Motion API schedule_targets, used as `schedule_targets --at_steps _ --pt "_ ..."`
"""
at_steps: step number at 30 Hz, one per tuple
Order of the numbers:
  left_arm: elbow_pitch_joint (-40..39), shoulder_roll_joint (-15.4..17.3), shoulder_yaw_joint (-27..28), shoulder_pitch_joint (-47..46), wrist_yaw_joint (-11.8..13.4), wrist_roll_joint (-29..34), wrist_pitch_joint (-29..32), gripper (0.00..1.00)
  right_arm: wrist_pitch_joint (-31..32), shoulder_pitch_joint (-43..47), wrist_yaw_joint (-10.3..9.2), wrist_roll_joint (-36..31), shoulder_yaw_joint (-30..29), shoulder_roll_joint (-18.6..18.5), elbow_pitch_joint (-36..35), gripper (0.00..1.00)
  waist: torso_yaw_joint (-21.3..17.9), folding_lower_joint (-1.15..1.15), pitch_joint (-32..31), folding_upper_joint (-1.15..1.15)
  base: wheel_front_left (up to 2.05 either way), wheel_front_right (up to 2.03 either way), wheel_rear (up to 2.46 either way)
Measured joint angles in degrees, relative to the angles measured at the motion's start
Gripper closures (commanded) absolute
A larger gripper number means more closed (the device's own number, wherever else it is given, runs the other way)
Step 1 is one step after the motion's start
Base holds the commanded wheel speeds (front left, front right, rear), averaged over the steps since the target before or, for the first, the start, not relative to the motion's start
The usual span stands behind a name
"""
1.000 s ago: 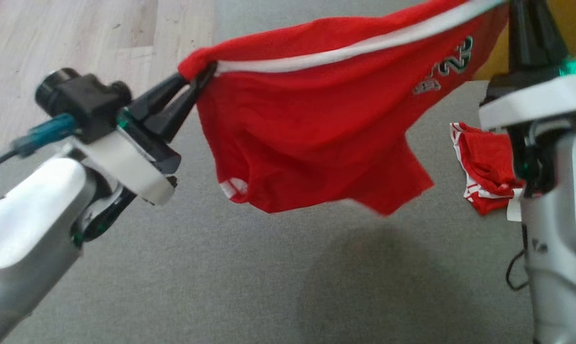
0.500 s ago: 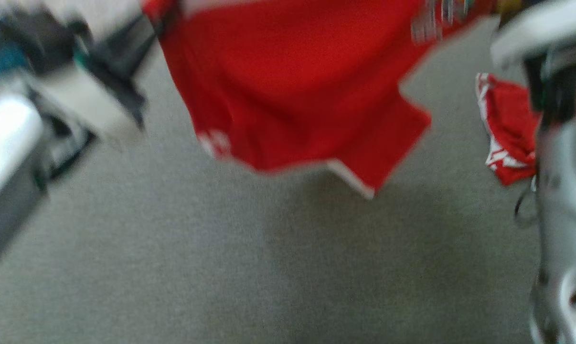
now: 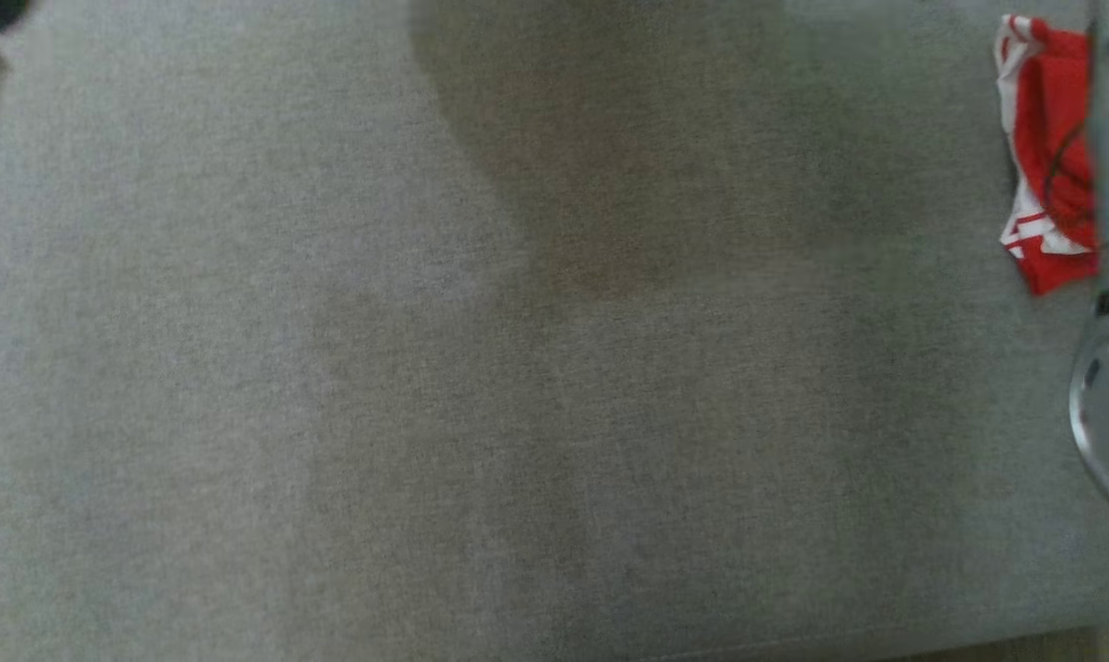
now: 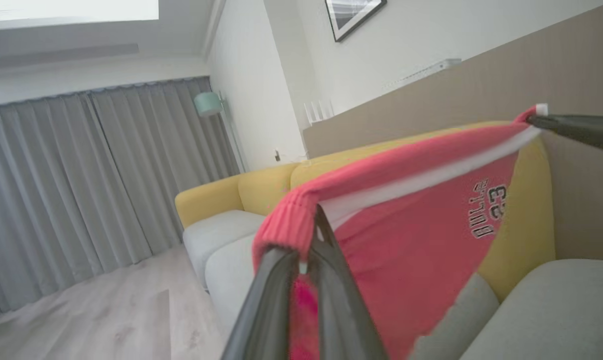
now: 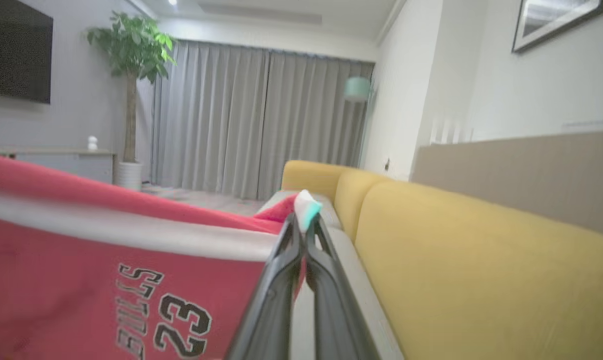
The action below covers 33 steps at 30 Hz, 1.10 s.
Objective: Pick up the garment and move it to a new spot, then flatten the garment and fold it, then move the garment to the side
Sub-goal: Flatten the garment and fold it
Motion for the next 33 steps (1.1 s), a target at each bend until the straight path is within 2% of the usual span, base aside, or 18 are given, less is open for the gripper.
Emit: schedule_targets --at_steps 6,11,15,20,24,26,33 --pt "0.42 -1.43 -6.48 4.98 0.02 -3.34 -0.64 1.00 -0.79 3.35 0.00 -1.01 0.11 -0.18 11.00 1.00 1.18 -0.02 0.77 0.00 0.00 0.00 0.00" --pt "-3.72 -1.35 -13.88 16.66 0.02 -5.25 -0.63 1.00 -0.79 9.25 0.00 -0.41 2.36 -1.82 19.00 1.00 1.95 -0.03 -0.73 0.00 0.00 0.00 0.00" --pt "-7.80 -1.04 -13.68 23.80 0.02 -5.15 -0.63 1.00 -0.77 12.79 0.00 3.87 3.36 -2.47 22.35 1.00 2.18 -0.03 -3.02 0.00 0.00 0.00 0.00" --pt "-10.58 -0.34 -14.80 31.20 0.02 -4.17 -0.63 1.00 -0.73 17.36 0.00 6.41 6.90 -4.26 23.38 1.00 2.31 -0.03 -5.95 0.00 0.00 0.00 0.00" --pt "-12.27 0.48 -19.04 37.24 0.01 -4.91 -0.63 1.00 -0.73 23.38 0.00 10.57 9.53 -5.48 23.86 1.00 2.53 -0.04 -9.43 0.01 0.00 0.00 0.00" --pt "-12.66 1.36 -21.40 39.21 0.01 -5.93 -0.62 1.00 -0.69 25.76 0.01 12.13 11.52 -5.76 23.95 1.00 2.58 -0.04 -11.19 0.00 0.00 0.00 0.00" --pt "-14.17 2.54 -24.61 44.25 0.02 -6.91 -0.62 1.00 1.16 32.84 0.01 18.48 18.84 -7.01 21.18 1.00 2.66 -0.04 -17.06 0.01 0.00 0.00 0.00"
